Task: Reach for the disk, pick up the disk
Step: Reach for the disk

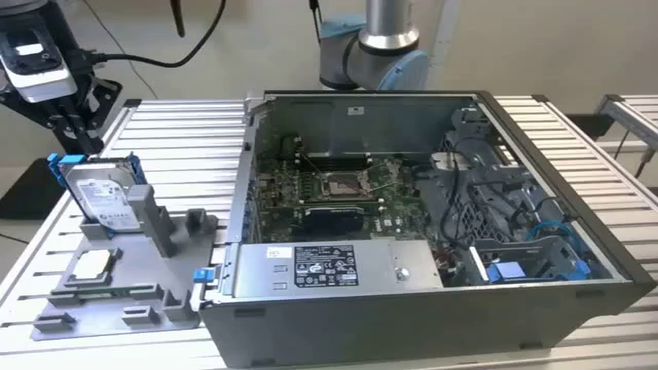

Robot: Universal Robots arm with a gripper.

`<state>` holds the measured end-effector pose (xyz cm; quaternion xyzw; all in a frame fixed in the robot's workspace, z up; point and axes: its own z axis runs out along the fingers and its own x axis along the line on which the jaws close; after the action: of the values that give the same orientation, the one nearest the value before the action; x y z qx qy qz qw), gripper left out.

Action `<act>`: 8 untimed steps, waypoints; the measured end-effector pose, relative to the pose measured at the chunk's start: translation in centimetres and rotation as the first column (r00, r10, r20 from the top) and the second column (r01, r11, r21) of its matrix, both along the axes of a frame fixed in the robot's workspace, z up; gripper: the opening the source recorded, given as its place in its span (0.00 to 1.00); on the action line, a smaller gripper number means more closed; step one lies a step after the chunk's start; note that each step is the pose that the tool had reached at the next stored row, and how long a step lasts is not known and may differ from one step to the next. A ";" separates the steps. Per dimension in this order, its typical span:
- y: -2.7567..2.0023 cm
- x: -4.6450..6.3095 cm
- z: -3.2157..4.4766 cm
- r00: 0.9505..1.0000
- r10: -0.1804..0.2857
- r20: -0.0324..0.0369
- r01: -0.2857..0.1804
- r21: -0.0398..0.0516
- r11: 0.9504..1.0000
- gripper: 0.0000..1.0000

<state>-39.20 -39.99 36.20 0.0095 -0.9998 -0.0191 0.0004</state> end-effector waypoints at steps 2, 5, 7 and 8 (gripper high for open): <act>0.00 0.0 0.00 1.000 0.000 0.000 0.000 0.000 1.000 0.00; 0.00 0.0 0.00 1.000 0.000 0.000 0.000 0.000 1.000 0.00; 0.00 0.0 0.00 1.000 0.000 0.000 0.000 0.000 1.000 0.00; 0.04 -0.2 0.00 1.000 0.000 0.000 0.000 0.000 1.000 0.00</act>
<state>-39.38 -39.95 36.20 0.0096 -0.9998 -0.0191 0.0004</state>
